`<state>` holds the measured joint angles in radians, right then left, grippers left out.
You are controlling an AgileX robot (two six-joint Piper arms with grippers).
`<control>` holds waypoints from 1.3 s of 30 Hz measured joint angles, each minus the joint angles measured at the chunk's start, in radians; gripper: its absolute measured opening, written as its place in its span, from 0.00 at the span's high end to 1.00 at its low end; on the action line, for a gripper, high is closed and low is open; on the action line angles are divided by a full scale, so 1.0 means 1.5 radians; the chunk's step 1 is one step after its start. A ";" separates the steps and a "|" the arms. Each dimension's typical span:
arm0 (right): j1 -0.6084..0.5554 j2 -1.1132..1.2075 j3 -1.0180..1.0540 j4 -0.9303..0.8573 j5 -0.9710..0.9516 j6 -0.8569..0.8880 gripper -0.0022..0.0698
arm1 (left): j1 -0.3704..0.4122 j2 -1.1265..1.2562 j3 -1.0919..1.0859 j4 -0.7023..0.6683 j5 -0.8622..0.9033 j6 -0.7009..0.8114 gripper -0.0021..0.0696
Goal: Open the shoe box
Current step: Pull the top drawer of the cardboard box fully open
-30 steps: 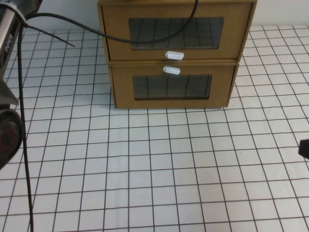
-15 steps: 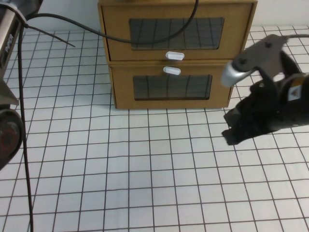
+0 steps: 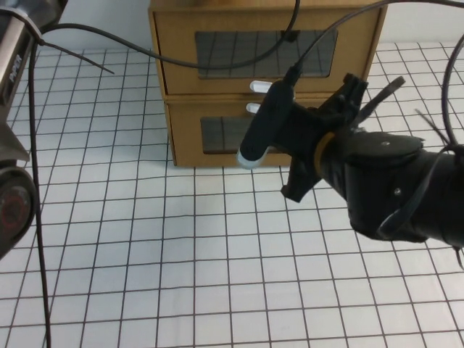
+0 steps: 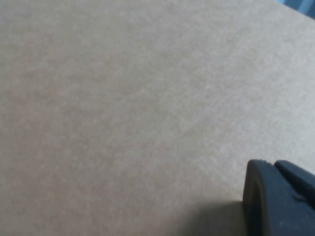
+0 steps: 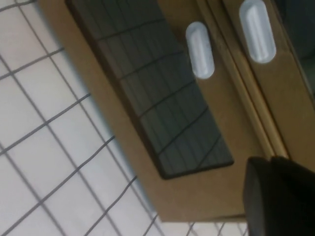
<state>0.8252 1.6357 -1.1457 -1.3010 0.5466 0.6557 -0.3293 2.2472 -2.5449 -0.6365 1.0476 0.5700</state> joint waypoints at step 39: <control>-0.020 0.242 -0.211 -0.234 0.058 0.056 0.50 | 0.000 0.000 -0.001 0.000 0.004 -0.002 0.98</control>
<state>0.7960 1.9991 -1.4615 -1.6513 0.6329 0.7394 -0.3293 2.2472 -2.5471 -0.6365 1.0542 0.5677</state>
